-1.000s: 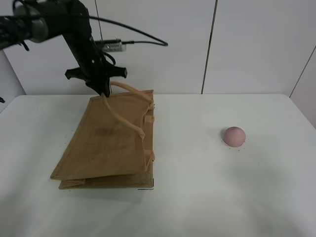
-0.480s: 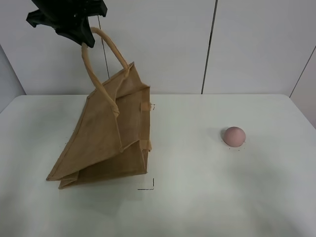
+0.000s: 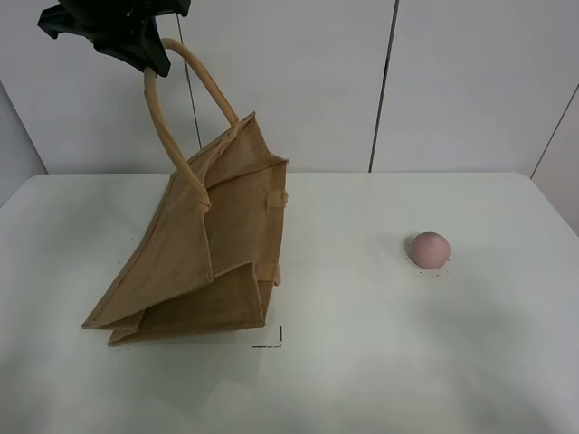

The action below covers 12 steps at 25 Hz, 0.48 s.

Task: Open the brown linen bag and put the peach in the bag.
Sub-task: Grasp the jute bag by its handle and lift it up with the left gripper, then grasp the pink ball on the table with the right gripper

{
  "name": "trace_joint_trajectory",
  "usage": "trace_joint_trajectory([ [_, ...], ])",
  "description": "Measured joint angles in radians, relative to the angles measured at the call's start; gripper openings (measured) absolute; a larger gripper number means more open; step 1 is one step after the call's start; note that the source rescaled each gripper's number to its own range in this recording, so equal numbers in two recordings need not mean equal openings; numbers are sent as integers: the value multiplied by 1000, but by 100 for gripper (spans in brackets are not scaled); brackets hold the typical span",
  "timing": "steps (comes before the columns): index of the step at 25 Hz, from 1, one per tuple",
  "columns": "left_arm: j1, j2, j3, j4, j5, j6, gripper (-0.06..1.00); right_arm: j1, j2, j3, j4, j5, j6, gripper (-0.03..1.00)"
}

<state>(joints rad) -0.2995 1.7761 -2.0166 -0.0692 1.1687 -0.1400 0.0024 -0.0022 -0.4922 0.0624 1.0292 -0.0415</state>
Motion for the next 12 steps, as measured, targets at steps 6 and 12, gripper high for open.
trace_joint_trajectory([
  [6, 0, 0, 0, -45, 1, 7, 0, 0, 70, -1, -1, -1, 0, 100],
  [12, 0, 0, 0, -46, 1, 8, 0, 0, 420, -59, 23, -73, 0, 100],
])
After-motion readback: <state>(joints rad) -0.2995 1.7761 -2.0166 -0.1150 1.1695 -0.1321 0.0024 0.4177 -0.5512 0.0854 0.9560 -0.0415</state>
